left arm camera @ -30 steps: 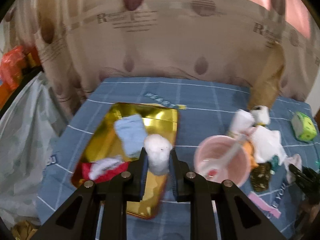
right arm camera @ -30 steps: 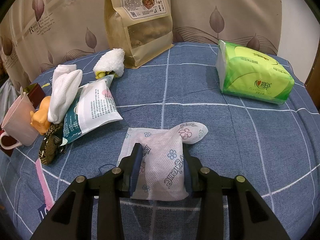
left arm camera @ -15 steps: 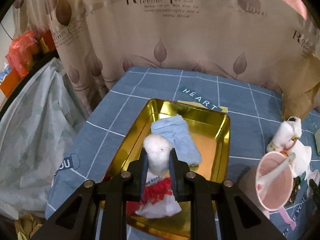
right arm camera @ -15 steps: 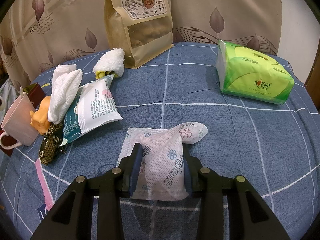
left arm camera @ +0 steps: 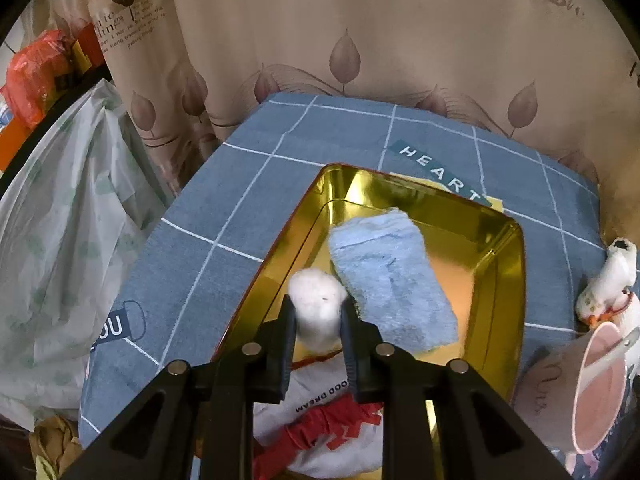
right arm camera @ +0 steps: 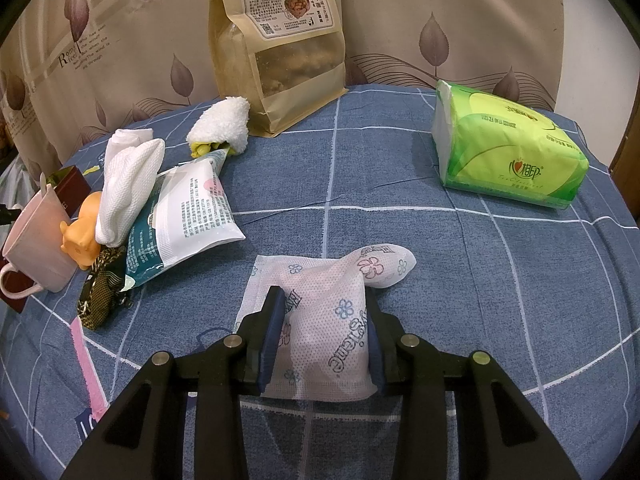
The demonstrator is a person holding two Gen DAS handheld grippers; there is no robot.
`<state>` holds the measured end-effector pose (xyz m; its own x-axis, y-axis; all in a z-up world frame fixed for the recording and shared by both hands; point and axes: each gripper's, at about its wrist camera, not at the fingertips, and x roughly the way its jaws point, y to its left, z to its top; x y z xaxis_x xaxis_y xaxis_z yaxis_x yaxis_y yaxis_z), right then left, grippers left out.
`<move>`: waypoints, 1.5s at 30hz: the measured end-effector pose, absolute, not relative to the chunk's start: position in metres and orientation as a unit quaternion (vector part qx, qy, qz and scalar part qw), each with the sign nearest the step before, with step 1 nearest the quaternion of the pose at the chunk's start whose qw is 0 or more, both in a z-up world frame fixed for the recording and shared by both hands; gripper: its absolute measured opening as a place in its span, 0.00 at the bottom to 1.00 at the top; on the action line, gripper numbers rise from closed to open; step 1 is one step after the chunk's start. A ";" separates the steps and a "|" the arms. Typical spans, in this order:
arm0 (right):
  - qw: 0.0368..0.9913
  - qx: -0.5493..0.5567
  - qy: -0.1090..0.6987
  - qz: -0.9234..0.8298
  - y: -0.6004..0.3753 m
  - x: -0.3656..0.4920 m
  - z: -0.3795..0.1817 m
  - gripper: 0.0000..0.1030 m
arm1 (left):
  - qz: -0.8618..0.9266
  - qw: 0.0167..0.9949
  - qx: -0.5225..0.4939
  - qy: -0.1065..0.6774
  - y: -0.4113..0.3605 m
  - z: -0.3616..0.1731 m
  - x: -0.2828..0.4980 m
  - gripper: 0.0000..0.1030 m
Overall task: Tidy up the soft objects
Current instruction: 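Carry the white sock ball into the gold tin tray with the left tool, then lift the pink-flowered wipe packet off the table with the right tool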
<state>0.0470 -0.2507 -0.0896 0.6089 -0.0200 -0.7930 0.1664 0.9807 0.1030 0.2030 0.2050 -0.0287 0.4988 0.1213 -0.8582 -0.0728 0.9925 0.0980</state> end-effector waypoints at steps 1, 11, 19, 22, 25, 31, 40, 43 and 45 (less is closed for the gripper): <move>0.893 0.083 0.439 -0.052 -0.250 0.047 -0.090 0.35 | 0.056 0.864 0.024 0.500 0.206 -0.030 0.204 0.22; 0.893 0.081 0.439 -0.054 -0.250 0.047 -0.090 0.35 | 0.062 0.857 0.029 0.510 0.209 -0.037 0.208 0.28; 0.893 0.080 0.440 -0.055 -0.249 0.047 -0.090 0.35 | 0.060 0.858 0.028 0.510 0.208 -0.035 0.203 0.28; 0.893 0.080 0.440 -0.055 -0.249 0.047 -0.090 0.35 | 0.058 0.859 0.027 0.508 0.208 -0.033 0.198 0.28; 0.893 0.080 0.440 -0.055 -0.249 0.047 -0.090 0.35 | 0.056 0.859 0.024 0.508 0.208 -0.031 0.192 0.28; 0.893 0.078 0.440 -0.056 -0.249 0.047 -0.090 0.35 | 0.055 0.863 0.022 0.501 0.206 -0.026 0.177 0.28; 0.893 0.075 0.440 -0.058 -0.247 0.047 -0.090 0.35 | 0.076 0.878 0.045 0.470 0.195 -0.013 0.134 0.28; 0.893 0.074 0.441 -0.059 -0.247 0.047 -0.090 0.35 | 0.074 0.881 0.046 0.466 0.195 -0.012 0.117 0.28; 0.893 0.072 0.441 -0.060 -0.247 0.048 -0.090 0.35 | 0.075 0.881 0.047 0.464 0.195 -0.013 0.110 0.28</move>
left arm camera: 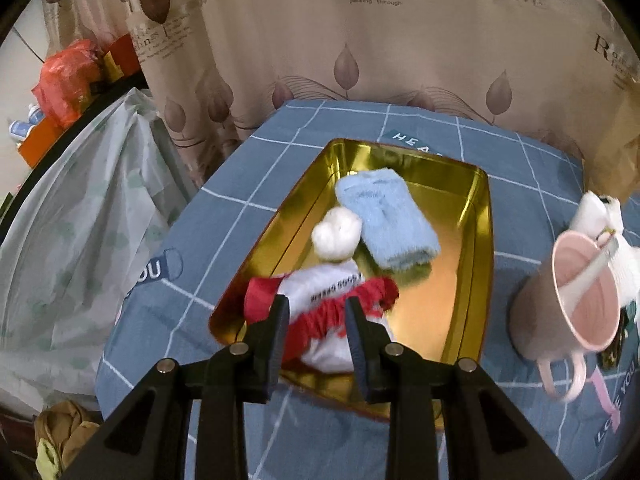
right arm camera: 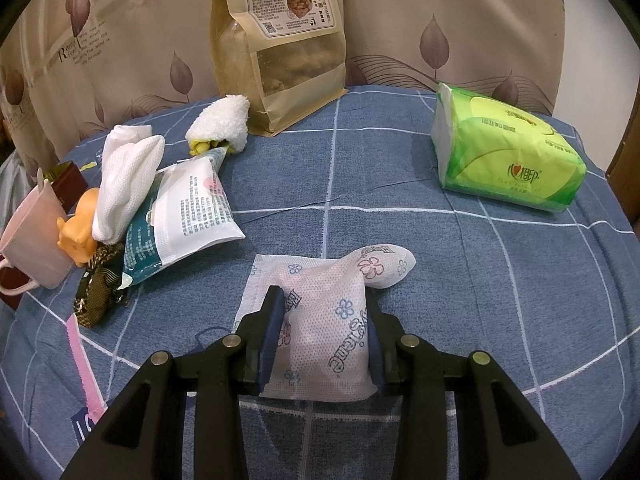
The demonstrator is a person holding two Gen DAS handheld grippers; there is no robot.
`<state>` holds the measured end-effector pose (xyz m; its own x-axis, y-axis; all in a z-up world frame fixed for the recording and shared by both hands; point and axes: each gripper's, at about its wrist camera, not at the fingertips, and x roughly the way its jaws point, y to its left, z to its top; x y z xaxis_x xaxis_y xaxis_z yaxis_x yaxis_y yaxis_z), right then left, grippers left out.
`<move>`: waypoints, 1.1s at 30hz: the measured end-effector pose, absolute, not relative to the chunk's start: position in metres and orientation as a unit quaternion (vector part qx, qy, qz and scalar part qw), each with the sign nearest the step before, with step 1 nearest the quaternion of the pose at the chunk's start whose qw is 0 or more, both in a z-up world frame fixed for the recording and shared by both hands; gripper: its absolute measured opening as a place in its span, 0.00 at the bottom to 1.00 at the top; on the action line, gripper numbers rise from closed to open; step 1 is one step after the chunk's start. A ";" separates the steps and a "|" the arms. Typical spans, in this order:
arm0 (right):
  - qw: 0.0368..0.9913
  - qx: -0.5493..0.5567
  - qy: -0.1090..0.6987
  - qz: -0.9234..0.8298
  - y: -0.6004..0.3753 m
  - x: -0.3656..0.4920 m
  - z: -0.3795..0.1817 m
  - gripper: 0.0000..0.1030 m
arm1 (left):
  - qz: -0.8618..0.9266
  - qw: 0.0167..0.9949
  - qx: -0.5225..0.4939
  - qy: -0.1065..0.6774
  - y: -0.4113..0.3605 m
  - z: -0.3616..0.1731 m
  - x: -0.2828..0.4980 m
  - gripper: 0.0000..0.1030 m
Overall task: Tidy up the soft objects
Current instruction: 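Lift the pink-flowered wipe packet off the table with the right tool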
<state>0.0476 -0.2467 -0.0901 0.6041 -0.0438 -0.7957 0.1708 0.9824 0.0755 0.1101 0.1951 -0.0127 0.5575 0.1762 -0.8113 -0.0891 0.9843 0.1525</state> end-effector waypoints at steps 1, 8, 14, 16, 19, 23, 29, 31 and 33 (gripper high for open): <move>0.893 0.071 0.441 -0.061 -0.247 0.047 -0.090 0.35 | 0.076 0.881 0.046 0.464 0.196 -0.013 0.107 0.28; 0.893 0.068 0.441 -0.063 -0.244 0.048 -0.090 0.35 | 0.079 0.884 0.040 0.460 0.199 -0.017 0.096 0.28; 0.893 0.065 0.441 -0.064 -0.244 0.048 -0.090 0.35 | 0.078 0.886 0.044 0.455 0.198 -0.020 0.095 0.28; 0.893 0.064 0.441 -0.065 -0.244 0.047 -0.090 0.35 | 0.076 0.885 0.044 0.457 0.198 -0.022 0.095 0.28; 0.893 0.058 0.441 -0.068 -0.245 0.047 -0.089 0.34 | 0.073 0.885 0.048 0.458 0.197 -0.023 0.095 0.28; 0.893 0.045 0.441 -0.073 -0.244 0.046 -0.088 0.32 | 0.067 0.886 0.042 0.457 0.198 -0.022 0.094 0.28; 0.892 0.035 0.444 -0.078 -0.246 0.045 -0.084 0.26 | 0.064 0.887 0.031 0.457 0.202 -0.020 0.093 0.28; 0.892 0.034 0.445 -0.079 -0.248 0.044 -0.082 0.25 | 0.064 0.887 0.029 0.457 0.202 -0.020 0.094 0.28; 0.891 0.033 0.445 -0.081 -0.249 0.044 -0.080 0.23 | 0.063 0.886 0.028 0.458 0.204 -0.020 0.094 0.28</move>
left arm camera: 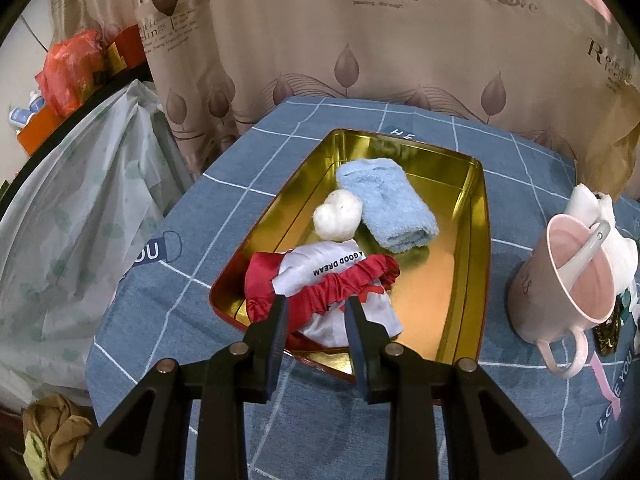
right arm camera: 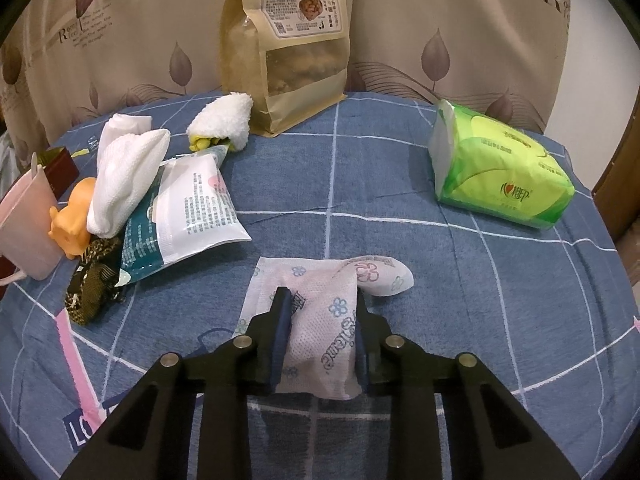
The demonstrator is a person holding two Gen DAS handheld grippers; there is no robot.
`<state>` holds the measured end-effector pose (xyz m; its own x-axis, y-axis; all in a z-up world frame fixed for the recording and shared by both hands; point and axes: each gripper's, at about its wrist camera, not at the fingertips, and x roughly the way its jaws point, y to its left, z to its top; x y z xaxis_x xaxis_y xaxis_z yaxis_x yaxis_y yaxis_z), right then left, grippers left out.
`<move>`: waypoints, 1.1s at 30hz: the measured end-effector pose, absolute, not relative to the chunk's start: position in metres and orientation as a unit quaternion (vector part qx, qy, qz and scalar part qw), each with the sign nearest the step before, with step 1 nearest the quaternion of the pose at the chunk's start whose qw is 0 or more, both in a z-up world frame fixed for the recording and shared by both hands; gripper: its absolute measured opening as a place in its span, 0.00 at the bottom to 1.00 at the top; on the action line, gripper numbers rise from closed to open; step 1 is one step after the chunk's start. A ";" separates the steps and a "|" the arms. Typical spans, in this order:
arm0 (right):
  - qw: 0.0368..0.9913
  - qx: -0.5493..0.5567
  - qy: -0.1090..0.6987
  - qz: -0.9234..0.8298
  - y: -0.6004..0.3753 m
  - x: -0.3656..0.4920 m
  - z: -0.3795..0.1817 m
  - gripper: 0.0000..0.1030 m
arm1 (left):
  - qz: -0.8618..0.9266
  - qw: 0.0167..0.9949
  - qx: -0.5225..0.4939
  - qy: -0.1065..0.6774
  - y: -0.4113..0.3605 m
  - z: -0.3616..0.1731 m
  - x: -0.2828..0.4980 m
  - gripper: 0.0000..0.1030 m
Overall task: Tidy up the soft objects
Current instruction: 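Lift the pink-flowered wipe packet off the table with the right tool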
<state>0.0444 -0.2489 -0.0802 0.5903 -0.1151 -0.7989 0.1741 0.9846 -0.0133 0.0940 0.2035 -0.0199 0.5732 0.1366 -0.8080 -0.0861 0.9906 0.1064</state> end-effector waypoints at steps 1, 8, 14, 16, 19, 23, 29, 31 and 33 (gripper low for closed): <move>0.891 0.032 0.445 -0.083 -0.250 0.044 -0.079 0.23 | 0.063 0.887 0.028 0.458 0.204 -0.020 0.094 0.28; 0.894 0.029 0.439 -0.088 -0.260 0.045 -0.067 0.16 | 0.065 0.886 0.025 0.458 0.205 -0.020 0.095 0.28; 0.898 0.028 0.431 -0.087 -0.263 0.044 -0.057 0.14 | 0.065 0.887 0.023 0.456 0.206 -0.020 0.094 0.28; 0.899 0.025 0.429 -0.083 -0.263 0.043 -0.052 0.14 | 0.066 0.887 0.023 0.457 0.206 -0.020 0.094 0.28; 0.902 0.021 0.423 -0.078 -0.254 0.046 -0.045 0.13 | 0.065 0.888 0.023 0.456 0.206 -0.019 0.094 0.28; 0.907 0.018 0.415 -0.067 -0.244 0.053 -0.034 0.09 | 0.068 0.888 0.023 0.454 0.207 -0.019 0.093 0.28; 0.913 0.017 0.405 -0.049 -0.232 0.064 -0.027 0.08 | 0.072 0.890 0.021 0.449 0.209 -0.017 0.091 0.28; 0.914 0.014 0.402 -0.045 -0.237 0.062 -0.022 0.08 | 0.073 0.891 0.020 0.448 0.209 -0.016 0.091 0.28; 0.916 0.015 0.399 -0.042 -0.230 0.057 -0.017 0.07 | 0.073 0.890 0.020 0.449 0.209 -0.016 0.091 0.28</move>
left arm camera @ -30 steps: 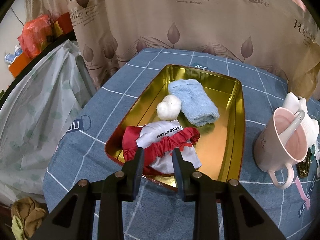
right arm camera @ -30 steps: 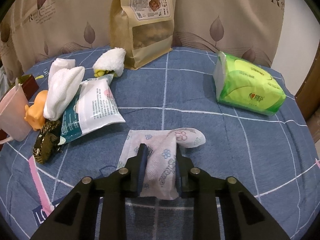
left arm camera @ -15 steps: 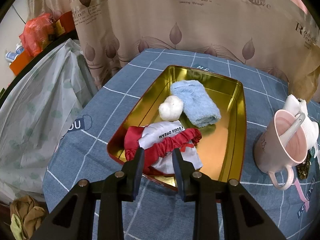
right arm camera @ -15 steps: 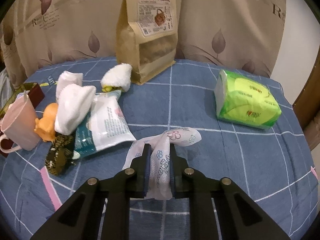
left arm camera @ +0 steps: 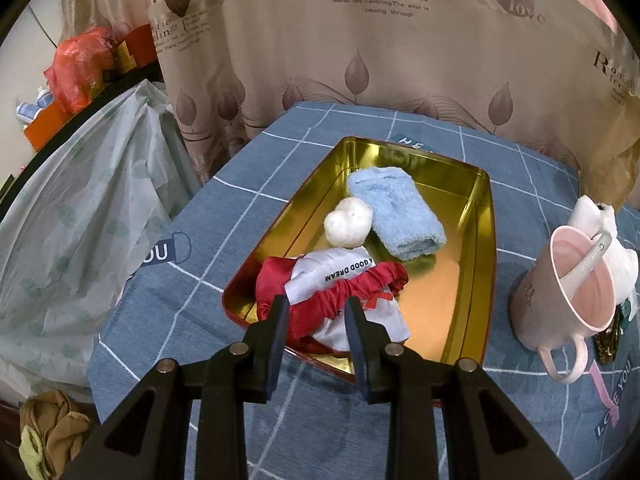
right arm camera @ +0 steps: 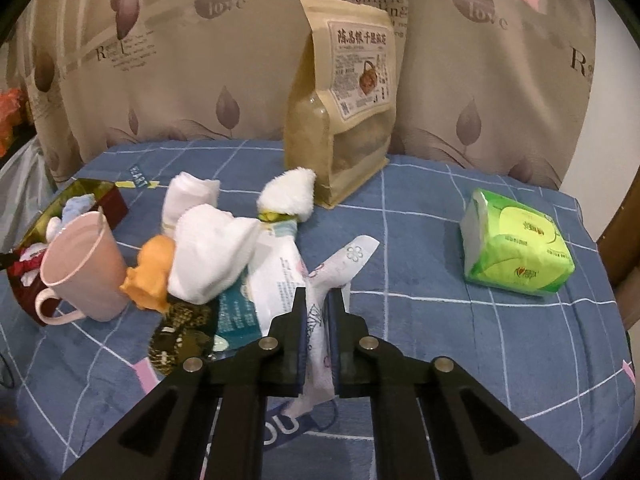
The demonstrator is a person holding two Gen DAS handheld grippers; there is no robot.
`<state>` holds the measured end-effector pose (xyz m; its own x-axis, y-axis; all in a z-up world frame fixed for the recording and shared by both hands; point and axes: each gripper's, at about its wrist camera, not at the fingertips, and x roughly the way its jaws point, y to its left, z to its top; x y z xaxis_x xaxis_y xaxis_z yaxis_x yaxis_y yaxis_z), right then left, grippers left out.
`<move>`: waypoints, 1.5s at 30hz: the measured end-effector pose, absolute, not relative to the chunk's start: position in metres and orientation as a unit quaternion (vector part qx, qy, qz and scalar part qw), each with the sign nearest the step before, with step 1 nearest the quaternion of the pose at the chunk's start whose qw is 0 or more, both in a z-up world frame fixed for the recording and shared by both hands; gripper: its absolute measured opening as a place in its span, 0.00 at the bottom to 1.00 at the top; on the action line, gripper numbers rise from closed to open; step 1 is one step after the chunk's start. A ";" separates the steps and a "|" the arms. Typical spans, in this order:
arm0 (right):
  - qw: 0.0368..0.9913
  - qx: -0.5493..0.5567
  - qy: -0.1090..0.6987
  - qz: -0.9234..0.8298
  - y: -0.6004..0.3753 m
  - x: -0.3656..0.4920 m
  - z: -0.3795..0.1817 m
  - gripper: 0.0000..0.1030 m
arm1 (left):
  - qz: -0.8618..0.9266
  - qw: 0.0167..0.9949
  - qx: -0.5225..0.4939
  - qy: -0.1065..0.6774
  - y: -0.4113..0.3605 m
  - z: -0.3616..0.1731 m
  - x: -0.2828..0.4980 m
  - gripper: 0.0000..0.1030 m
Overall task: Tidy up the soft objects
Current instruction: 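Lift the pink-flowered wipe packet off the table with the right tool, then carry the wipe packet over the gold tin tray and open the right tool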
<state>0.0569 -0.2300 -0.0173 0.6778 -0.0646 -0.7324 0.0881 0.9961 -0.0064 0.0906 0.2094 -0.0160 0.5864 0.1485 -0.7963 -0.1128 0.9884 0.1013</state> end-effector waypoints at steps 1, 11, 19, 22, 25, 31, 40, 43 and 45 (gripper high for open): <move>0.917 0.015 0.397 -0.040 -0.237 0.055 -0.015 0.07 | 0.074 0.891 0.020 0.448 0.210 -0.016 0.090 0.28; 0.925 0.022 0.380 -0.010 -0.228 0.058 0.013 0.07 | 0.078 0.892 0.011 0.445 0.214 -0.012 0.090 0.28; 0.932 0.000 0.359 0.056 -0.165 0.066 0.043 0.07 | 0.086 0.893 -0.006 0.441 0.224 -0.008 0.090 0.28; 0.932 -0.002 0.350 0.091 -0.124 0.074 0.053 0.07 | 0.094 0.893 -0.016 0.439 0.232 -0.006 0.090 0.28; 0.929 -0.002 0.346 0.131 -0.083 0.086 0.059 0.07 | 0.103 0.892 -0.029 0.440 0.241 -0.005 0.091 0.28; 0.917 -0.006 0.349 0.193 0.004 0.117 0.047 0.07 | 0.126 0.890 -0.043 0.436 0.256 -0.005 0.091 0.28; 0.891 -0.008 0.373 0.259 0.081 0.145 0.023 0.07 | 0.143 0.886 -0.061 0.436 0.271 -0.007 0.093 0.28; 0.882 0.001 0.384 0.272 0.098 0.157 0.014 0.07 | 0.145 0.885 -0.067 0.437 0.275 -0.008 0.094 0.28; 0.876 0.001 0.394 0.277 0.108 0.166 0.007 0.07 | 0.146 0.884 -0.069 0.438 0.276 -0.009 0.094 0.28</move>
